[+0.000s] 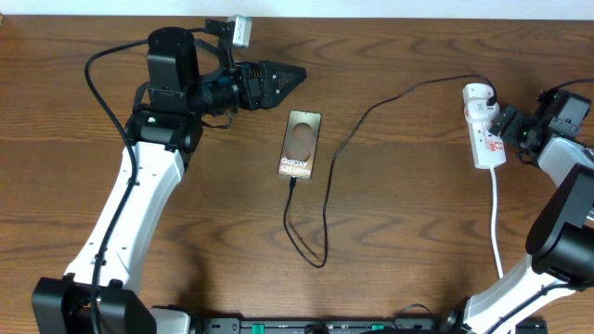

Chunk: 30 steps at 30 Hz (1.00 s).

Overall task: Plug charger to phone and switch on socket
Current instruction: 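Press the orange switch on the power strip with the right gripper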

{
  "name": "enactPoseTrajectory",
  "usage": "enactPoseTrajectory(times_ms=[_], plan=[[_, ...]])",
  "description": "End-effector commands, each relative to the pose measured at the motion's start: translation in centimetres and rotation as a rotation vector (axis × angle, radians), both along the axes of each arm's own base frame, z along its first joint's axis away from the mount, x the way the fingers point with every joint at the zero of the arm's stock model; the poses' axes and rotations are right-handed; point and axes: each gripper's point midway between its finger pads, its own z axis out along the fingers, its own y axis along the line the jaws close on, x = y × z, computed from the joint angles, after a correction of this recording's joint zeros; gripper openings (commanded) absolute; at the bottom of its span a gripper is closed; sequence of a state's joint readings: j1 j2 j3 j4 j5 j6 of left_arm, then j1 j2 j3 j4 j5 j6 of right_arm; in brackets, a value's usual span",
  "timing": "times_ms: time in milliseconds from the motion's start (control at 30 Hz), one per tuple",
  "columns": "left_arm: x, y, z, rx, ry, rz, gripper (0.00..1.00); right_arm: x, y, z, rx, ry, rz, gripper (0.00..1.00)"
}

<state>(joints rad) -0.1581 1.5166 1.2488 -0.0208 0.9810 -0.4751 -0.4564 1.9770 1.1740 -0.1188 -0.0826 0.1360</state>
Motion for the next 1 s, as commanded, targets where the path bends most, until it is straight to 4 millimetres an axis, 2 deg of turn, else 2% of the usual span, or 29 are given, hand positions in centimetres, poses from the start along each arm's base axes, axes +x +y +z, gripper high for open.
enactPoseTrajectory(times_ms=[0,200,367,967], plan=[[-0.1,0.2,1.1,-0.005,-0.024,0.006,0.87,-0.5,-0.1,-0.8,0.011,0.019,-0.03,0.99],[-0.1,0.2,1.1,-0.005,-0.024,0.006,0.87,-0.4,-0.3,-1.8,0.008,0.027,-0.035,0.99],[-0.1,0.2,1.1,-0.005,-0.024,0.006,0.87,-0.6,-0.1,-1.9,0.013,0.034,-0.033,0.99],[-0.1,0.2,1.1,-0.005,-0.024,0.006,0.87,-1.1,1.9,-2.7,0.106,0.06,0.008,0.99]])
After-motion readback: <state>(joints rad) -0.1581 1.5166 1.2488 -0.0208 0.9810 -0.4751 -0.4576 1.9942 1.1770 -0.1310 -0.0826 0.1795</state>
